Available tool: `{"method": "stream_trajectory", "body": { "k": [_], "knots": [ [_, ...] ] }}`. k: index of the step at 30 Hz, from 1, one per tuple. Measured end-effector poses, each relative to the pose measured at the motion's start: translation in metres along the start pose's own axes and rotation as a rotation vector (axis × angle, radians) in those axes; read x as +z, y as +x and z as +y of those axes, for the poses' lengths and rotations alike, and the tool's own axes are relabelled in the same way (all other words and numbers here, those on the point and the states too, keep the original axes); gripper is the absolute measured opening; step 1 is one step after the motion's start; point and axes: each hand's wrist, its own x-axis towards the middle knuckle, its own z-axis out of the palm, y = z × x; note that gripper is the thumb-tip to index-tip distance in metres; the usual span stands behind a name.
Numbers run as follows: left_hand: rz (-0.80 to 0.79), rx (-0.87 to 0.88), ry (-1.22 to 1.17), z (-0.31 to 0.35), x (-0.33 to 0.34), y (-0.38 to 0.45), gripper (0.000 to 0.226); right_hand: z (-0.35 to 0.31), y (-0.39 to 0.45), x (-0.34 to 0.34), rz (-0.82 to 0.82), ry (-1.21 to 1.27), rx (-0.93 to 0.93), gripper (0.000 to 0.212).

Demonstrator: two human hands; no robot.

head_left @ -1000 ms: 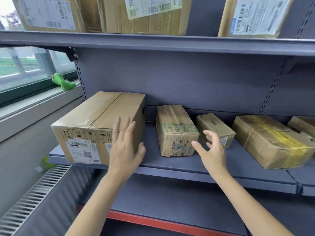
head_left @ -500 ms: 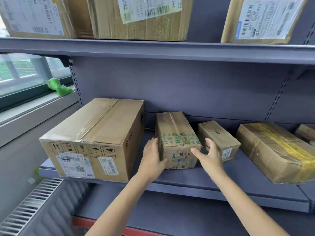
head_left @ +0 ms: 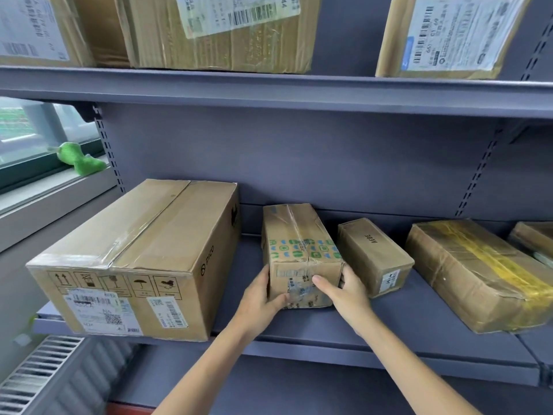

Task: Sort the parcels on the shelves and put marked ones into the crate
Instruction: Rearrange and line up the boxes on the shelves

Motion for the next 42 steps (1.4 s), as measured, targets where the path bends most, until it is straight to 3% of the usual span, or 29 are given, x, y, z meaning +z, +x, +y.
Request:
{"method": "stream_trajectory", "body": {
  "k": [8, 12, 17, 24, 27, 30, 32, 38, 42],
  "knots": [
    [0.155, 0.146, -0.240, 0.049, -0.018, -0.008, 0.035, -0.038, -0.010, -0.008, 0.080, 0.111, -0.256, 0.048],
    [0.182, 0.195, -0.357, 0.070, -0.025, -0.010, 0.037, -0.052, -0.019, -0.017, 0.047, 0.152, -0.336, 0.066],
    [0.156, 0.250, -0.383, 0.085, -0.028, -0.011, 0.055, -0.063, -0.025, -0.023, 0.076, 0.204, -0.344, 0.067],
    [0.175, 0.253, -0.344, 0.085, -0.025, -0.006, 0.063, -0.070, -0.023, -0.021, 0.116, 0.044, -0.266, 0.056],
    [0.165, 0.255, -0.343, 0.084, -0.028, -0.006, 0.057, -0.080, -0.022, -0.028, 0.037, 0.012, -0.301, 0.075],
    [0.139, 0.268, -0.334, 0.082, -0.031, -0.006, 0.058, -0.098, -0.019, -0.041, -0.023, -0.260, -0.323, 0.111],
    [0.125, 0.276, -0.325, 0.080, -0.032, -0.005, 0.060, -0.113, -0.015, -0.051, -0.069, -0.507, -0.367, 0.120],
    [0.089, 0.291, -0.253, 0.068, -0.030, -0.003, 0.078, -0.135, -0.004, -0.048, -0.251, -1.093, -0.522, 0.118],
    [0.059, 0.224, -0.277, 0.054, -0.027, 0.002, 0.061, -0.131, 0.003, -0.039, -0.141, -1.116, -0.546, 0.105]
  ]
}}
